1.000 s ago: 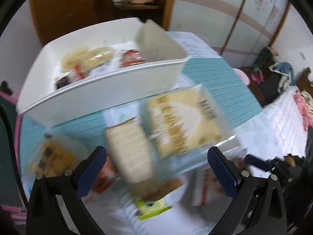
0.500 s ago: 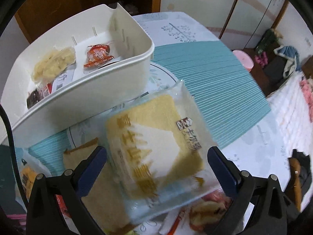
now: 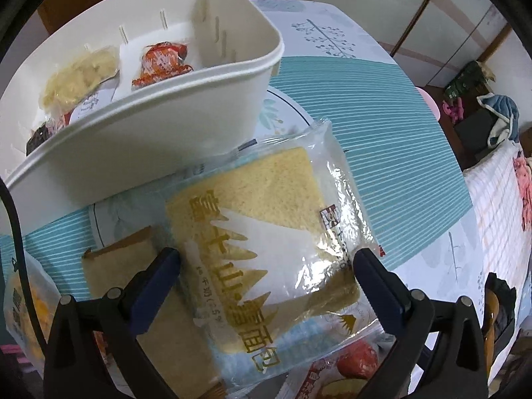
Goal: Organize snacks
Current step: 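Grasp the yellow sponge-cake pack with the left gripper while the right grasps a red-printed pack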
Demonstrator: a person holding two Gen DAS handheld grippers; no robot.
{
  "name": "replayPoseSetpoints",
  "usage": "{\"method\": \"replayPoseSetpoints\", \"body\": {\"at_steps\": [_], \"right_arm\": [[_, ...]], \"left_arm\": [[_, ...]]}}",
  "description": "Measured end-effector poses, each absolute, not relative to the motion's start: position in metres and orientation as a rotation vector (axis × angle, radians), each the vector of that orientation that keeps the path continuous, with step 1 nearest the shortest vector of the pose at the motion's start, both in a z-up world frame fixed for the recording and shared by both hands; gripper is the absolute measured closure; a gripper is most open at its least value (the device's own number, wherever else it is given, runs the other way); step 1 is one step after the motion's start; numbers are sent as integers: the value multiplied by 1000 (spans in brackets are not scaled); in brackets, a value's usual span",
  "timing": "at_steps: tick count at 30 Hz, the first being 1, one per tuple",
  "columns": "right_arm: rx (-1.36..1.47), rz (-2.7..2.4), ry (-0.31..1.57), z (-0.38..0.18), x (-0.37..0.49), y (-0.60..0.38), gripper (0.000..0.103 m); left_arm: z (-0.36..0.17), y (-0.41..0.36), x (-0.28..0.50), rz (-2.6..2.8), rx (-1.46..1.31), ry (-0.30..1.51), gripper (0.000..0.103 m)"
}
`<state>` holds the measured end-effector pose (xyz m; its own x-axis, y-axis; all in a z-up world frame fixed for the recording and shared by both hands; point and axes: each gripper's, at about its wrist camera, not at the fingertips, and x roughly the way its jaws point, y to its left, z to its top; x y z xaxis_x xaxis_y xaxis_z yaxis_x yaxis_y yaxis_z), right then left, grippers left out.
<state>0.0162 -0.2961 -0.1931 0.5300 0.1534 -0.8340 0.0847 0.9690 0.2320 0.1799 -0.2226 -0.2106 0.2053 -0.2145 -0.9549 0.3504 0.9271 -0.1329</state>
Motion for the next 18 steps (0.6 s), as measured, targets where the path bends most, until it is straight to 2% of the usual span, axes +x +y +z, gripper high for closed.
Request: {"method": "replayPoseSetpoints", "body": {"at_steps": [10,15,17,18], "right_arm": [[233,44,1019,-194,18,-294,19],[204,42,1025,-194,22,-290,17],[195,47,1027,-194,22,-289,18],[190,50,1027,-193,22,-289,22]], "left_arm": [[-221,-214,187,-429,87,1358,0],[-217,-215,182,-446,100,1311,11],[-214,-215,176,-451,105,1290,15],[-213,-215,173,-454,110,1281,15]]}}
